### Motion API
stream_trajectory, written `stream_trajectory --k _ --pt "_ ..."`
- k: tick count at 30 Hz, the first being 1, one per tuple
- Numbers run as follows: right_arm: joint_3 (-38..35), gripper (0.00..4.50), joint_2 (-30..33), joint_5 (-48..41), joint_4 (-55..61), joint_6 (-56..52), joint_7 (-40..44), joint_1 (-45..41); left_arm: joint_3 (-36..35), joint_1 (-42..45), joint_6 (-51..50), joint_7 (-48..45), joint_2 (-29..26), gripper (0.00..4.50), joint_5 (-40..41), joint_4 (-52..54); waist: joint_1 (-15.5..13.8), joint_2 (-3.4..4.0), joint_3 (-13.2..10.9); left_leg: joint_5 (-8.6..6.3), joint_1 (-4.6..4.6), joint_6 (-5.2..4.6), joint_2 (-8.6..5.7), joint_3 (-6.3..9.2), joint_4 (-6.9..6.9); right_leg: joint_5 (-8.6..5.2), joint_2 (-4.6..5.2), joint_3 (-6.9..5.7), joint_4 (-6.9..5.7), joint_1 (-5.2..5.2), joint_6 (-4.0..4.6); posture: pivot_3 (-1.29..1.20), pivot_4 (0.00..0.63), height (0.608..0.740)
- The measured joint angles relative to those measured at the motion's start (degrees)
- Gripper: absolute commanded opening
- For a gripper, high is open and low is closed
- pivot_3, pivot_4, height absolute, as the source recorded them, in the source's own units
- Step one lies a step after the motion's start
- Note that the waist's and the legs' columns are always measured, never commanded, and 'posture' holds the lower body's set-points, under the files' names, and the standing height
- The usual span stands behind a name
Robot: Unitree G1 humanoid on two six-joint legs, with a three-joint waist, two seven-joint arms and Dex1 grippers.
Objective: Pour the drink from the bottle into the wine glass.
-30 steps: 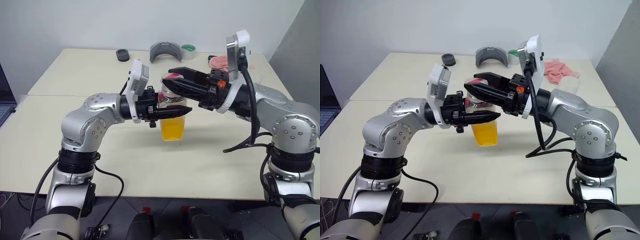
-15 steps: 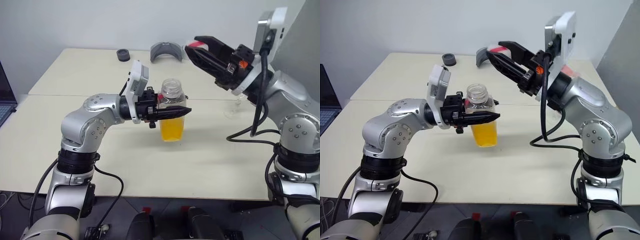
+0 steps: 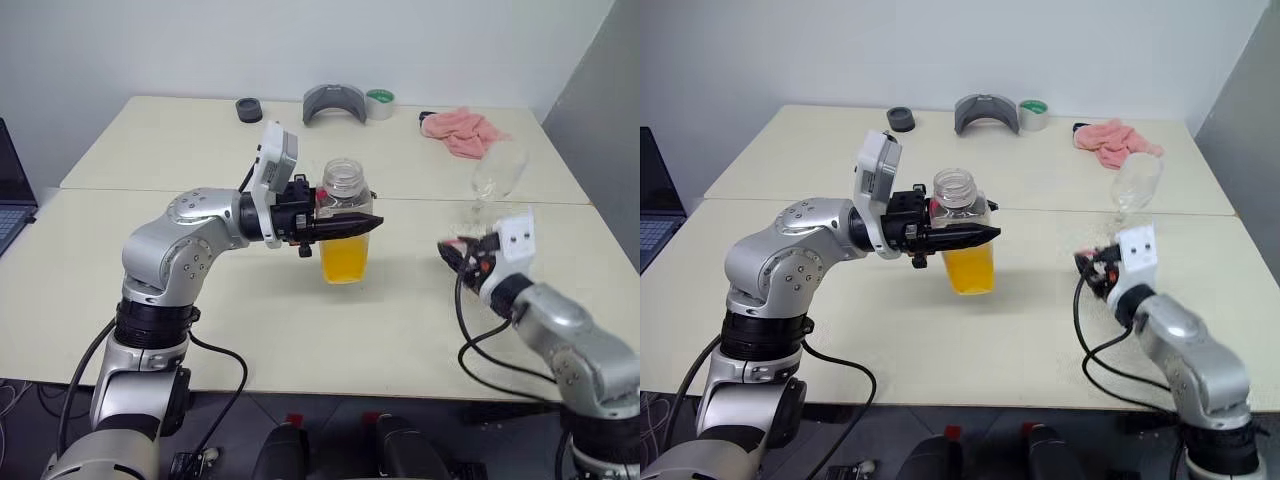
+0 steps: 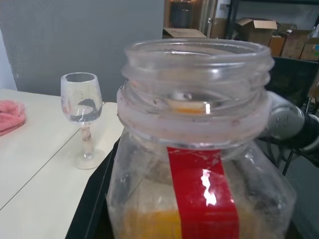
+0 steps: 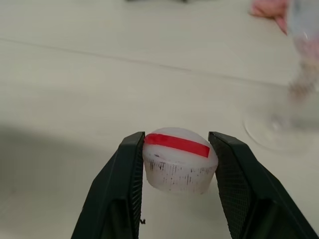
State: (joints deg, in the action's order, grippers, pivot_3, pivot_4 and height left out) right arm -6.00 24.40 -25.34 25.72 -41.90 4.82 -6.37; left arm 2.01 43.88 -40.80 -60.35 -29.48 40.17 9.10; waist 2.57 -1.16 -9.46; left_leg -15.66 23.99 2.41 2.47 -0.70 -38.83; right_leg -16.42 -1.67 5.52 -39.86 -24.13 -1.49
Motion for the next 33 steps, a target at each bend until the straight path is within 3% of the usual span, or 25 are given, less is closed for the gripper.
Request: stream_trajectory --k 5,13,20,26,30,33 --pt "-0.14 1.74 -5.11 5.37 -7.46 6.42 -2.52 2.84 0.03 0.03 0.00 -0.02 0.32 1.97 -0.01 0.01 0.19 0.00 0.00 0.00 -0.09 0.00 0.03 -0.04 -0.01 0.00 -0.13 0.04 -0.02 0.05 0.00 0.00 0.150 0.740" --pt "-2.02 4.48 -5.30 8.34 -12.07 9.95 -1.25 2.64 0.03 0.04 0.00 -0.06 0.37 1.97 -0.02 0.01 0.06 -0.02 0.02 0.00 -0.10 0.01 0.02 0.00 -0.03 0.00 -0.14 0.03 -0.03 0.08 0.01 0.00 0.150 0.740" --pt "-2.32 4.48 -2.47 7.60 -6.08 5.03 1.59 3.50 0.03 0.02 0.00 0.26 0.36 1.97 -0.03 0.04 0.09 -0.01 0.01 0.00 -0.10 0.01 0.04 0.00 -0.03 0.00 -0.18 0.04 -0.05 0.06 0.01 0.00 0.150 0.740" --pt "-5.82 4.48 10.75 -4.31 2.95 2.16 20.03 -1.33 -0.09 -0.58 0.15 1.28 0.16 1.97 -0.14 0.11 0.10 -0.01 0.00 0.00 -0.11 0.00 0.04 0.09 -0.03 0.00 -0.21 -0.05 -0.02 0.11 0.01 0.00 0.150 0.740" --pt "-6.64 4.48 15.44 -16.21 3.91 -0.82 32.53 -5.75 -0.34 -1.39 1.18 3.05 -0.04 1.97 -1.08 0.14 0.20 -0.02 0.00 -0.01 -0.11 -0.01 0.04 0.08 -0.03 0.01 -0.21 0.00 -0.02 0.11 0.02 0.00 0.150 0.740" --pt "-6.56 4.48 17.27 -23.84 4.47 -4.05 36.33 -13.60 -0.71 -2.45 1.72 4.63 -0.20 1.97 -1.85 0.28 0.36 -0.02 -0.01 0.00 -0.12 -0.01 0.06 0.09 -0.06 0.01 -0.21 -0.01 -0.05 0.11 0.02 0.00 0.150 0.740"
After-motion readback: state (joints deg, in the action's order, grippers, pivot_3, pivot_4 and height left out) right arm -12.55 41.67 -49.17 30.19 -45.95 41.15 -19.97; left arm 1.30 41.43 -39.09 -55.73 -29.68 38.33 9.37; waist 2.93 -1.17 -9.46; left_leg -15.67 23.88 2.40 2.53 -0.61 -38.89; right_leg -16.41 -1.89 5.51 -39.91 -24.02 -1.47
